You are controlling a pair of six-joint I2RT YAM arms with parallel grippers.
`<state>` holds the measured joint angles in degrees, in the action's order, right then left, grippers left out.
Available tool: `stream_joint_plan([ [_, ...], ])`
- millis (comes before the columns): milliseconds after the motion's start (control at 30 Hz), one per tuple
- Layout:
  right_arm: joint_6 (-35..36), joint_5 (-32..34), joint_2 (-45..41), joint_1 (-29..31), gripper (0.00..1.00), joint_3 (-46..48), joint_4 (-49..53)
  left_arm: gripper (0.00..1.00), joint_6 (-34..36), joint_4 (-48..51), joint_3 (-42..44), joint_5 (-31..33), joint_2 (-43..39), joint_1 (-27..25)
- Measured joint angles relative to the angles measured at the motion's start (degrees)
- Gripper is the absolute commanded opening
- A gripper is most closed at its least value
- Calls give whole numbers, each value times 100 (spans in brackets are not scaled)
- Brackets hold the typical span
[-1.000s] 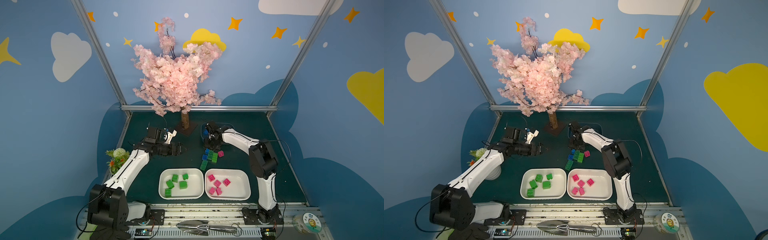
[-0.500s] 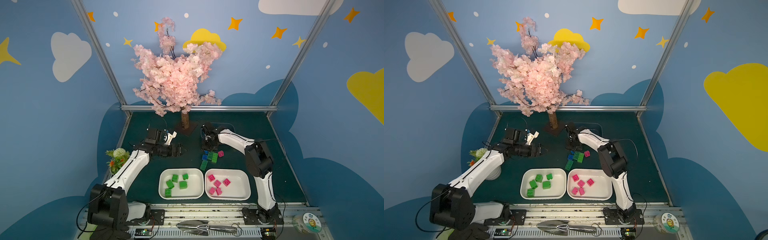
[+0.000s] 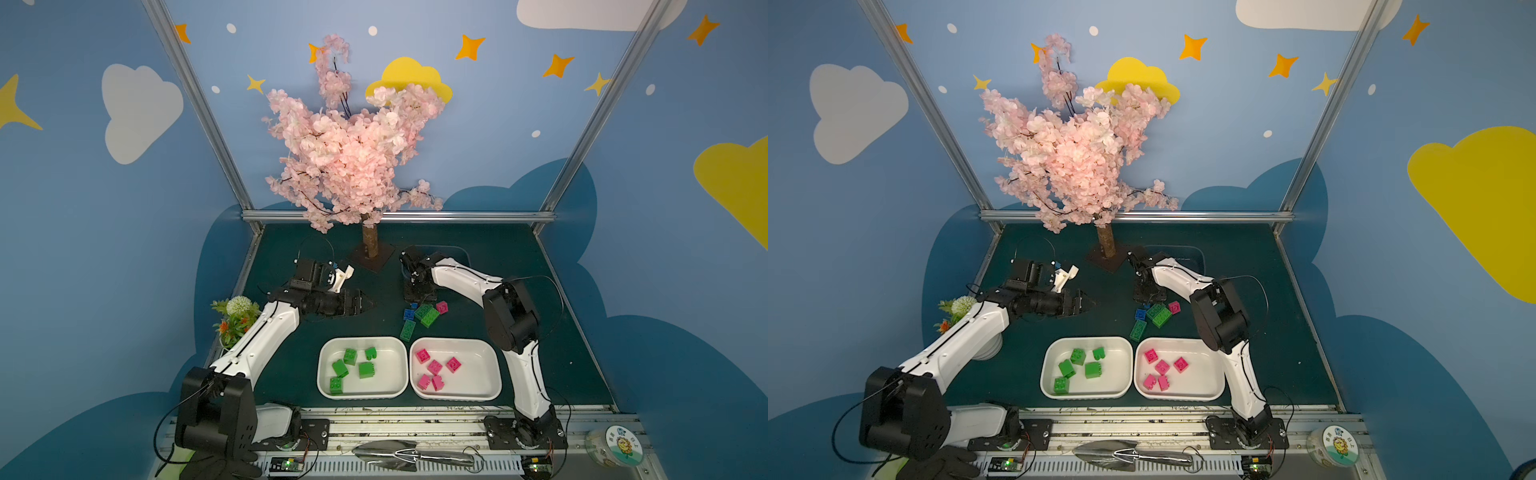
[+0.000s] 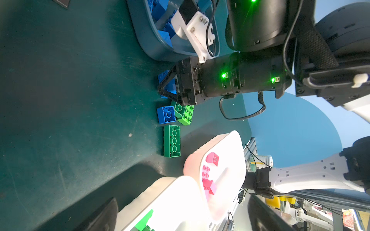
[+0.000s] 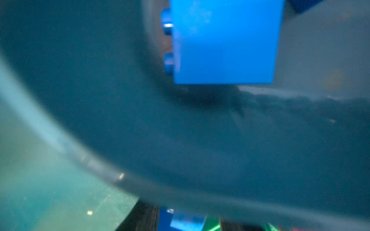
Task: Sort the legos into containers by color
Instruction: 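Lower the right gripper onto a blue brick beside the tub, then close the right gripper on the blue brick and lift it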
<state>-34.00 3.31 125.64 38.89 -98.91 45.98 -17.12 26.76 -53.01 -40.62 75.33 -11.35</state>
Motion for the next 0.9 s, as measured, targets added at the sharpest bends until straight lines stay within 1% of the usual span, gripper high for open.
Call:
stream_joint_plan([
  [100, 15, 59, 37, 0, 40, -37, 24, 99, -2, -33, 0, -15, 2, 0],
  [167, 28, 76, 72, 0, 35, -55, 28, 99, 0, -42, 0, -22, 9, 0],
  [333, 42, 83, 153, 0, 34, -85, 46, 99, 0, -72, 0, -55, 63, 0],
  [500, 46, 83, 177, 2, 27, -116, 46, 99, 2, -72, 7, -76, 76, 0],
  [567, 70, 96, 173, 11, 21, -116, 42, 99, 2, -72, 11, -81, 76, 0],
  [733, 146, 116, 24, 57, 21, -15, 35, 99, 13, -59, 11, -83, 76, 0],
  [900, 197, 118, -769, 74, 21, 400, 61, 99, 20, -20, -39, -109, 74, 0],
])
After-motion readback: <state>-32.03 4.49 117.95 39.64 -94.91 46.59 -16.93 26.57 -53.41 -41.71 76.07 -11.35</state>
